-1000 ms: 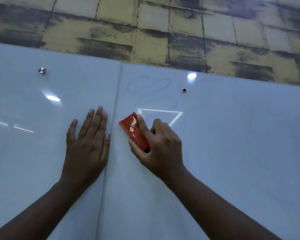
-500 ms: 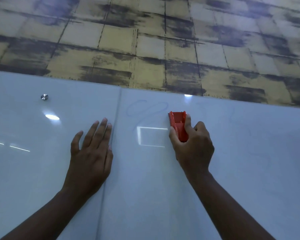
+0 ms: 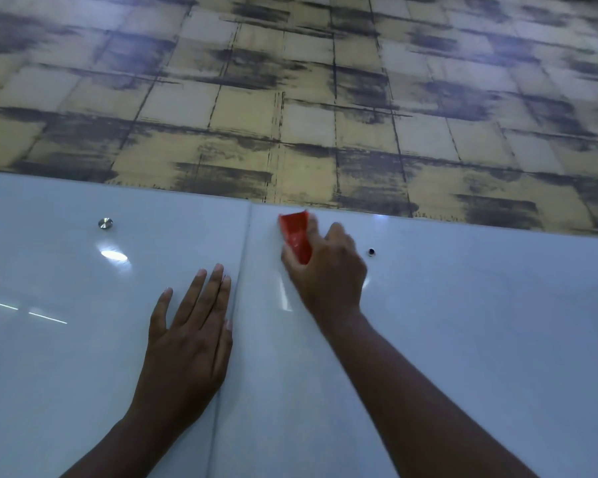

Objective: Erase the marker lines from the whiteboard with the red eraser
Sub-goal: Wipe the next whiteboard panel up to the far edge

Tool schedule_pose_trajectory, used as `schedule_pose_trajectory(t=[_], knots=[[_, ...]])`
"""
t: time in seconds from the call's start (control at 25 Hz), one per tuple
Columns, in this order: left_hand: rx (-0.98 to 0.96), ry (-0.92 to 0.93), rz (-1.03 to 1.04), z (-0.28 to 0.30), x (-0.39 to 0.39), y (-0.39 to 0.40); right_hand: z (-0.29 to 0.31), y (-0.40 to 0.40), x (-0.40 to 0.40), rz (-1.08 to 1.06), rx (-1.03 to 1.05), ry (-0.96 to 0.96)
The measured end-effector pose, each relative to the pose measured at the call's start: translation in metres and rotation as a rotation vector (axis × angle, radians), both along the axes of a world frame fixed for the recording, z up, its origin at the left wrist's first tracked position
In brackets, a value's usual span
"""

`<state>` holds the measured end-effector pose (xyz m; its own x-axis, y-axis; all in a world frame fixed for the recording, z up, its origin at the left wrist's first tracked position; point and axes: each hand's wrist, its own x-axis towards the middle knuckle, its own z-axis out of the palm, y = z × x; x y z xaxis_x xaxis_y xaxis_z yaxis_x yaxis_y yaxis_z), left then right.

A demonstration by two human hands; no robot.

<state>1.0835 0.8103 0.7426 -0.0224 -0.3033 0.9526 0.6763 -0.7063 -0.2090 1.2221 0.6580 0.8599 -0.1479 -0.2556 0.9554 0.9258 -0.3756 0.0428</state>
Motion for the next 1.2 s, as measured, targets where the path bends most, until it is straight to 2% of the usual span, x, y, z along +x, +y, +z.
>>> schedule_pose_trajectory(t=[0.12,0.32,0.4,0.6,0.68,0.76,0.96,1.08,1.2], knots=[[0.002,0.0,0.0,-0.002,0.001,0.0,0.029,-0.022,0.022,-0.01,0.101,0.153],[-0.019,-0.008,0.013,-0.001,0.002,0.0,0.019,-0.021,0.03,0.022,0.189,0.244],[-0.023,-0.009,0.02,-0.001,0.003,-0.001,0.003,-0.01,0.018,0.036,0.142,0.196],[-0.026,-0.04,-0.005,0.006,0.007,-0.02,-0.075,-0.01,0.014,0.015,-0.124,-0.105],[-0.013,-0.029,-0.019,0.01,0.014,-0.031,-0.1,-0.027,0.038,-0.01,-0.155,-0.132],[0.007,-0.006,-0.032,0.015,0.026,-0.041,-0.109,-0.052,0.069,-0.027,-0.108,-0.079],[0.049,0.039,-0.053,0.028,0.068,-0.064,-0.065,-0.108,0.132,-0.079,0.016,0.128],[0.053,0.053,-0.058,0.031,0.095,-0.077,-0.02,-0.113,0.137,-0.046,0.012,0.157],[0.072,0.081,-0.04,0.03,0.116,-0.084,0.005,-0.095,0.122,-0.002,0.008,0.101]])
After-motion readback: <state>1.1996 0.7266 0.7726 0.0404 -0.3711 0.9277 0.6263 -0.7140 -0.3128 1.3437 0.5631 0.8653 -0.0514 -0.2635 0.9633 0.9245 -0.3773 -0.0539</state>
